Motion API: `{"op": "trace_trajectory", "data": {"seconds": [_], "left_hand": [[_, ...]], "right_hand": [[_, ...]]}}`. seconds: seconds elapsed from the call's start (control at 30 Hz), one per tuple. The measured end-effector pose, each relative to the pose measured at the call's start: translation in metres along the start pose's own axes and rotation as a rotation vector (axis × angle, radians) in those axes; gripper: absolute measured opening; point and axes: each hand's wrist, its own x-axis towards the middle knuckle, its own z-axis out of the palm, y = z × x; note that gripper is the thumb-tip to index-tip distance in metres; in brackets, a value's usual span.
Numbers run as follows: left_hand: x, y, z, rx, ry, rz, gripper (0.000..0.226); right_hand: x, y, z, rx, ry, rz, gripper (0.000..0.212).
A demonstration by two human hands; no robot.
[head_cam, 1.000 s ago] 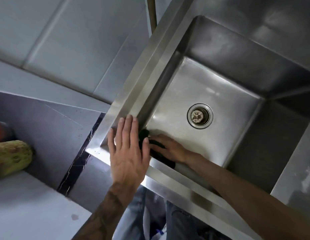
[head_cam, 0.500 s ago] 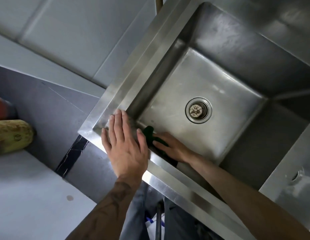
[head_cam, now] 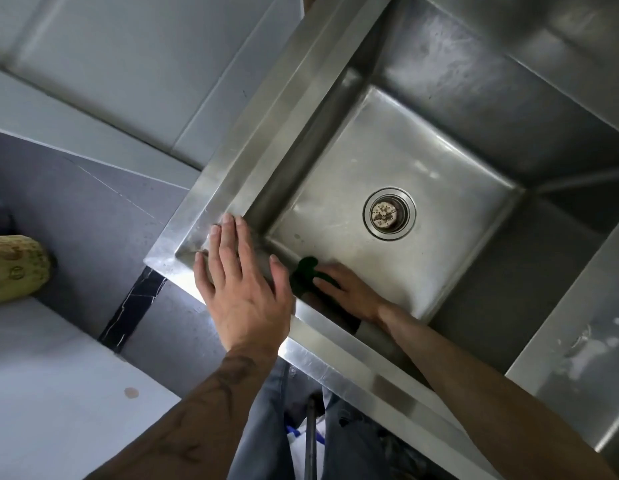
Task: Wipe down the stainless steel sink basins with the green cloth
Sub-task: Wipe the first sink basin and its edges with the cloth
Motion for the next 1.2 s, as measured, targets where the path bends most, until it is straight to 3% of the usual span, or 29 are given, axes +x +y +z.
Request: {"op": "trace_trajectory", "data": {"seconds": [0.13,0.23,0.37,0.47,0.6,0.77,0.93,1.2], "left_hand": [[0.001,-0.001,0.001,0.002,-0.001,-0.002,0.071],[0.001,-0.001,0.001,-0.002,-0.006,-0.007,0.072],[0.0,-0.002,0.001,0.0,-0.013,-0.007,0.072],[0.0,-0.002,0.001,0.001,-0.017,-0.011,0.072],[0.001,-0.001,0.001,-0.001,-0.004,-0.002,0.072],[0.0,0.0,0.0,0.005,0.006,-0.004,0.073],[0.0,0.0,0.001,-0.001,0.036,-0.003,0.072],[-0.001,0.0,0.0,-0.021,0.043,0.0,0.072]], "right_hand": [[-0.042,-0.017,-0.01,0.141,0.05,-0.046,0.039],[-0.078,-0.026,-0.015,0.23,-0.023,-0.065,0.036],[-0.049,-0.008,-0.009,0.148,0.014,-0.057,0.041],[-0.029,0.009,-0.004,0.037,-0.058,0.079,0.046],[-0.069,-0.009,-0.015,0.142,0.007,-0.008,0.038],[-0.091,-0.012,-0.02,0.186,-0.038,-0.042,0.037],[-0.05,0.021,-0.009,0.022,-0.1,0.106,0.044],[-0.116,-0.003,-0.02,0.208,-0.03,0.025,0.035]]}}
